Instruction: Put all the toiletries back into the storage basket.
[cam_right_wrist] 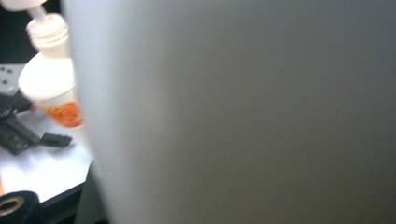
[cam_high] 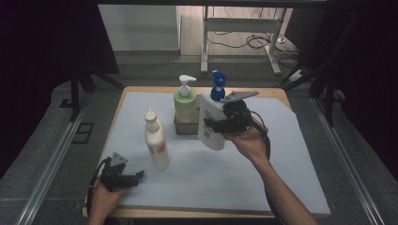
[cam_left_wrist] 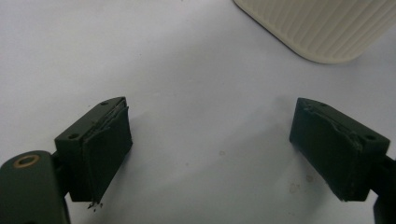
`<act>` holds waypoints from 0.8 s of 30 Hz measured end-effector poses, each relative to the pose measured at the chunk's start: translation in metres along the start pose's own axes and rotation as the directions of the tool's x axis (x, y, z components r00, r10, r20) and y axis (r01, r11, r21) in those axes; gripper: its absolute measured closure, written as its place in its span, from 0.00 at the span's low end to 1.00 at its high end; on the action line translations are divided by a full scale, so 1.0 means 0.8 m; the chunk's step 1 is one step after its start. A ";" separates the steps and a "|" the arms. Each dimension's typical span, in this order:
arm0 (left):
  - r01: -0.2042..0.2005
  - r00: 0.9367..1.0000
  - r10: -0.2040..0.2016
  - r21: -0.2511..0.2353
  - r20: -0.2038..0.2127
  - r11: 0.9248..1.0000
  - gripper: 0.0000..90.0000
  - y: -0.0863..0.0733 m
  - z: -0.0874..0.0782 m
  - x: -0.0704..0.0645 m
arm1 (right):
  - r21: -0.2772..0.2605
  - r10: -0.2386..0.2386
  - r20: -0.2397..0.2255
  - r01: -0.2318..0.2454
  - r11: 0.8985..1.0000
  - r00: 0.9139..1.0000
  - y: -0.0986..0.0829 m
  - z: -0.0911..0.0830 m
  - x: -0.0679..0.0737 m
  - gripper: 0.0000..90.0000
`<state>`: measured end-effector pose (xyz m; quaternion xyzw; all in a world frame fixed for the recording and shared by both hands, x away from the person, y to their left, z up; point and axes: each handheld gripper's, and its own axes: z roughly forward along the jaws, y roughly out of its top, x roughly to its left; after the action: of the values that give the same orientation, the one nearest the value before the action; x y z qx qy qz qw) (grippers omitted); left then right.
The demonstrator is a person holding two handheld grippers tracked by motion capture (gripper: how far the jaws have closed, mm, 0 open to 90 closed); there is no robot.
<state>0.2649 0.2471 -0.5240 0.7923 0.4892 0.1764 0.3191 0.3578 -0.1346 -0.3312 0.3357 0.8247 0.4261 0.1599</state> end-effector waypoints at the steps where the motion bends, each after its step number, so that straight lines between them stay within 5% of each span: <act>1: 0.000 1.000 0.000 0.000 0.000 1.000 0.14 0.000 0.000 0.000 | 0.000 0.003 0.004 -0.003 1.000 1.000 0.003 0.000 -0.002 0.46; 24: -0.002 1.000 0.002 0.001 0.000 1.000 0.14 0.000 0.000 0.000 | -0.043 0.082 0.153 -0.076 0.996 0.985 0.037 0.035 -0.032 0.46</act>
<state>0.2650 0.2473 -0.5240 0.7930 0.4883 0.1766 0.3187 0.4041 -0.1228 -0.3241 0.3972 0.7879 0.4199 0.2124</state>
